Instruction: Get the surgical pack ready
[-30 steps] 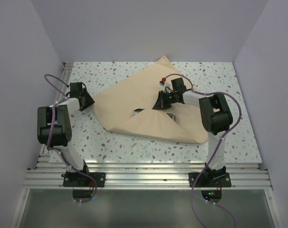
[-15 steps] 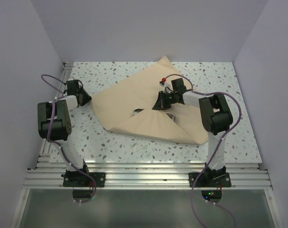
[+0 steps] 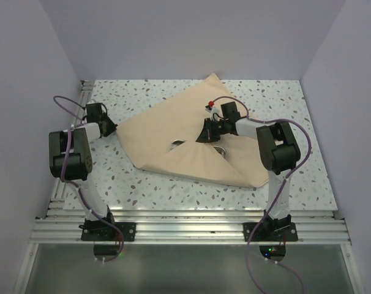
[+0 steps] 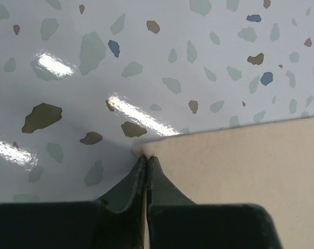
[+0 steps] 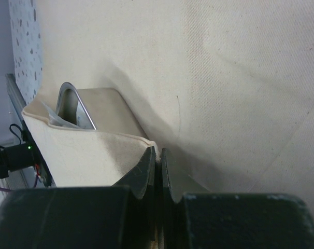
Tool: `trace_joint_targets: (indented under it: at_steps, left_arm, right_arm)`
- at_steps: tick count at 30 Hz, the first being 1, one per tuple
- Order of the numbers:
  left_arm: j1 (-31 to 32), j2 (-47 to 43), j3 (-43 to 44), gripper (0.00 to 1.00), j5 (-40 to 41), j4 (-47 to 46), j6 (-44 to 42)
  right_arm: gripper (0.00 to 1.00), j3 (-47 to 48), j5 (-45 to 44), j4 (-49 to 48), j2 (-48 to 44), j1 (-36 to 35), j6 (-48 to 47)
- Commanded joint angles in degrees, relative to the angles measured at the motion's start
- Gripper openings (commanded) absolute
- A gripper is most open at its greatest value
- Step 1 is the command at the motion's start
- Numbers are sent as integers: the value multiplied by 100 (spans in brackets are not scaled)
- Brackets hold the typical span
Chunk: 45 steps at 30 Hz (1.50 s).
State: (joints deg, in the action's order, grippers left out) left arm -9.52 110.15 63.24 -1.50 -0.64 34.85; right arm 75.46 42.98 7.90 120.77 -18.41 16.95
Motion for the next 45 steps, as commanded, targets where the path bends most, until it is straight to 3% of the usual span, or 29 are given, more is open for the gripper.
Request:
trace_joint_targets:
  at_steps: [1, 4, 11, 16, 22, 30, 45]
  left_arm:
    - [291, -97, -66, 0, 655, 520, -425]
    - [756, -467, -136, 0, 1639, 784, -505]
    - [1909, -1460, -111, 0, 3110, 1329, -497]
    - [2935, -1497, 451, 0, 4120, 2137, -313]
    - [4176, -1233, 1383, 0, 4684, 2911, 100]
    - [5468, -802, 2683, 0, 4756, 3685, 777]
    - [6225, 147, 3722, 0, 3385, 1956, 1208]
  right_arm:
    - [0, -365, -572, 730, 236, -136, -289]
    - [0, -365, -572, 722, 228, -136, -280]
    - [0, -357, -563, 713, 263, -136, -262]
    - [0, -374, -554, 695, 289, -145, -245]
    - [0, -374, -589, 678, 307, -136, -236]
    - [0, -401, -484, 555, 342, -136, -166]
    - [0, -611, 790, -508, 649, -101, 168]
